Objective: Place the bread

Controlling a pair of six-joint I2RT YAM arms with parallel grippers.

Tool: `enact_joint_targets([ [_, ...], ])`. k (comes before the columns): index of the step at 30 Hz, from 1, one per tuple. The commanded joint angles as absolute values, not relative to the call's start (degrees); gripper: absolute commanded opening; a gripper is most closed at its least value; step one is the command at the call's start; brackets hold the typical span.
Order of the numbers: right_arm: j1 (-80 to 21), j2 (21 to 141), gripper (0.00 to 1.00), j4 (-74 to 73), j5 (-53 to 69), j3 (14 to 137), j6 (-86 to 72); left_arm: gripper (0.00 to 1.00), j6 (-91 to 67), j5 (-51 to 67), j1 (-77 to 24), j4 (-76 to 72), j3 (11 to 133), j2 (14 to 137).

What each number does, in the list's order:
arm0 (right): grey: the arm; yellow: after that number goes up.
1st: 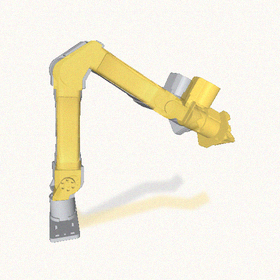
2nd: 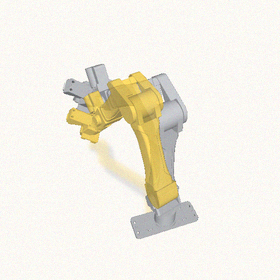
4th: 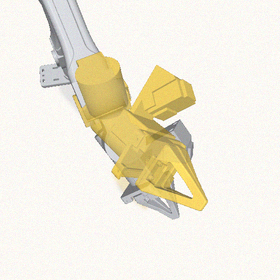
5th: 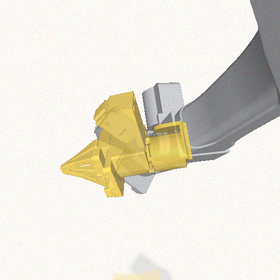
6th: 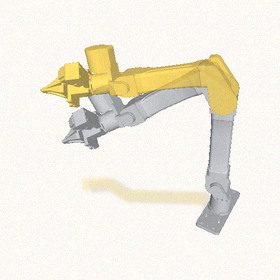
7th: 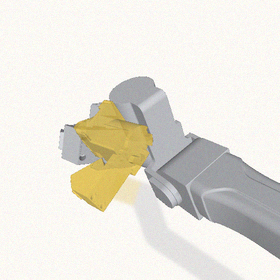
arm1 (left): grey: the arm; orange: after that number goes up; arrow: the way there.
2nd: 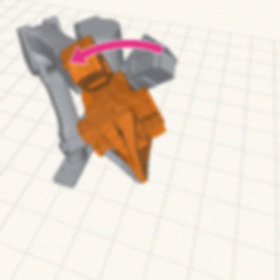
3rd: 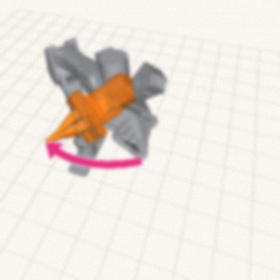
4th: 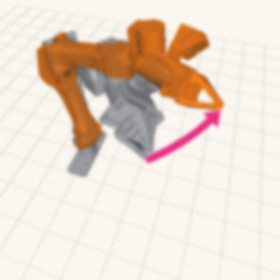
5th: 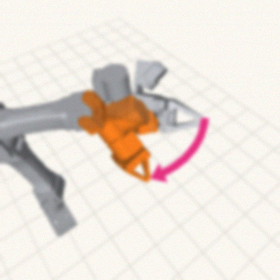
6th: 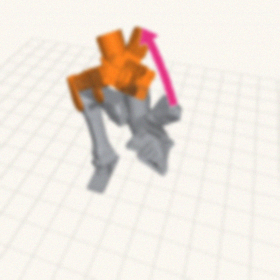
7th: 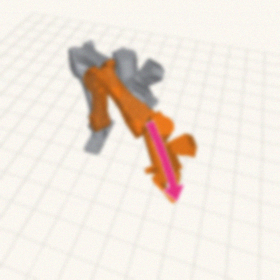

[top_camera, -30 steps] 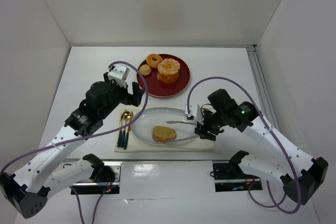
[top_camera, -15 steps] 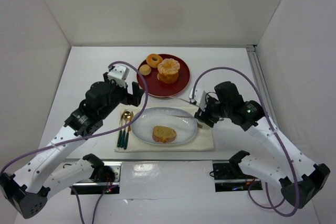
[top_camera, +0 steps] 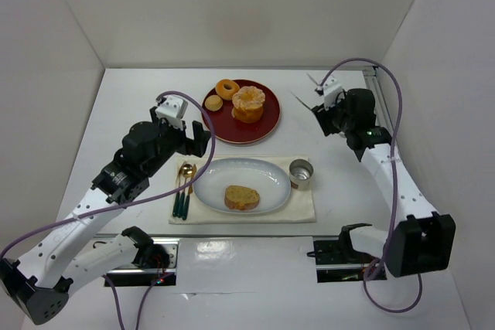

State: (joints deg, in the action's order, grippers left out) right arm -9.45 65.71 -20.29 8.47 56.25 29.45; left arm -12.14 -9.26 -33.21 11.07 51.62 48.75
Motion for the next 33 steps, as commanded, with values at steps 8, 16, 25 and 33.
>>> enact_joint_targets([
  [8,5.87,78.82,0.63,-6.51,13.71,53.17,22.68,1.00,-12.13,-7.38,-33.49,8.00,51.50,46.85],
  [16,11.24,87.97,0.62,-7.21,16.96,54.23,19.52,1.00,-12.13,-7.38,-33.49,8.00,51.50,46.32],
  [25,14.24,95.27,0.65,-13.88,16.96,58.18,20.57,1.00,-12.13,-6.86,-33.49,8.00,51.50,46.32],
  [33,15.82,99.93,0.73,-19.33,16.96,61.34,22.32,1.00,-12.13,-6.86,-33.49,8.00,51.50,46.32],
])
